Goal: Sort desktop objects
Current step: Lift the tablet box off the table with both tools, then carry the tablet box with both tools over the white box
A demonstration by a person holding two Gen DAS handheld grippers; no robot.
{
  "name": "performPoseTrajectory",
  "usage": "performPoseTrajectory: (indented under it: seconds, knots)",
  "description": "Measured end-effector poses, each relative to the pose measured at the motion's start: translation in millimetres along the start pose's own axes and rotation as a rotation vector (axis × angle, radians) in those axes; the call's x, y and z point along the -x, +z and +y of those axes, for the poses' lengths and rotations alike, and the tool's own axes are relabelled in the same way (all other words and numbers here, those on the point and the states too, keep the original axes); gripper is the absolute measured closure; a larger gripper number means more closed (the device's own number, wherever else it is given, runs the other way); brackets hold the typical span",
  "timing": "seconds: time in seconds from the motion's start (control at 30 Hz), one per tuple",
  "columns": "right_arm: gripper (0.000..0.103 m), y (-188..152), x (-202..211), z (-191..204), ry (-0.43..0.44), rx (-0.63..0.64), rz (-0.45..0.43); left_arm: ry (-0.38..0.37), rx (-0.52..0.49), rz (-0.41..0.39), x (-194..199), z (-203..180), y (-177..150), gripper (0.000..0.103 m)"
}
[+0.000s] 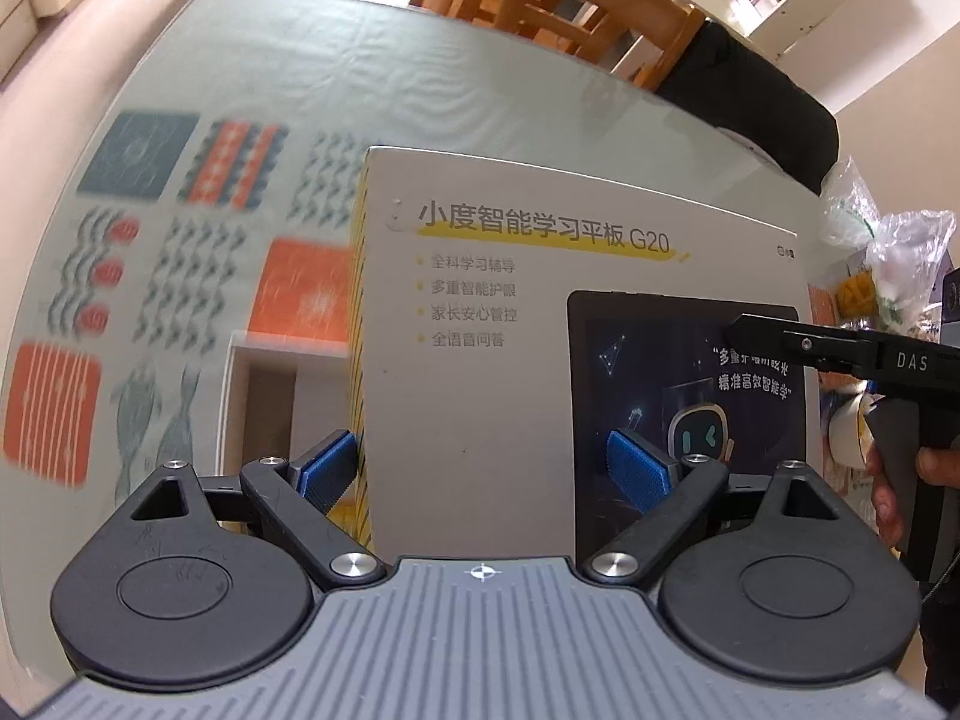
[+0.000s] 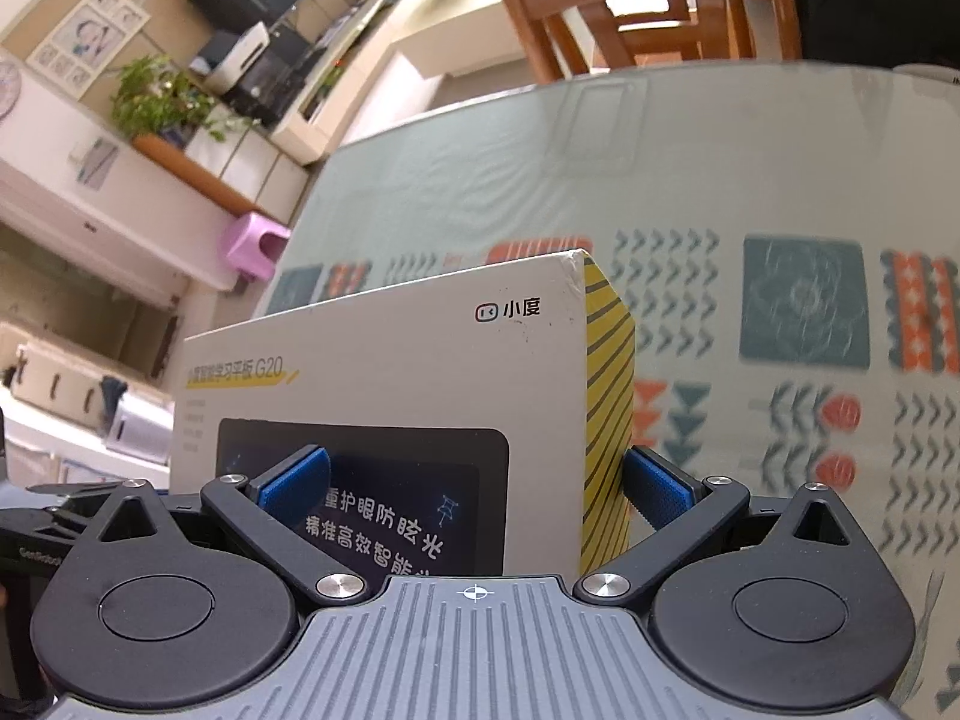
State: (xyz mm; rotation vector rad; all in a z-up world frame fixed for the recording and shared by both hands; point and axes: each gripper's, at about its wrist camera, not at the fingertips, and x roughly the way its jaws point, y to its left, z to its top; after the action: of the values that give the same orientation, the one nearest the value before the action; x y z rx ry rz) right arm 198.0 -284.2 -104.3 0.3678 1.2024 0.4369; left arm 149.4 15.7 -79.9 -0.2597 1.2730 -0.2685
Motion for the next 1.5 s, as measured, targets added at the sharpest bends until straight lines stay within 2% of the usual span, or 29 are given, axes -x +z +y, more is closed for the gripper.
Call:
performPoseTrajectory:
  seconds: [0.2,0.53,0.87,1.1,1.5]
  knots:
    - [0.000,-38.9,10.1,23.3,-0.018,-0.012,-0.001,-0.011,0.015,0.002,20.2,17.2,-45.9,0.000]
    - [0.000,-128.0,14.4,69.1,-0.058,-0.063,0.011,-0.032,0.016,0.023,52.9,53.6,-111.1,0.000]
    - [0.000,-206.8,5.7,92.3,-0.054,-0.131,0.054,-0.034,0.002,0.058,69.2,86.9,-172.5,0.000]
    - [0.000,-235.9,1.5,98.6,-0.068,-0.155,0.072,-0.039,0.007,0.093,66.9,98.7,-196.3,0.000]
    - [0.000,-263.7,-3.0,101.6,-0.095,-0.167,0.109,-0.060,0.018,0.143,59.9,107.7,-227.6,0.000]
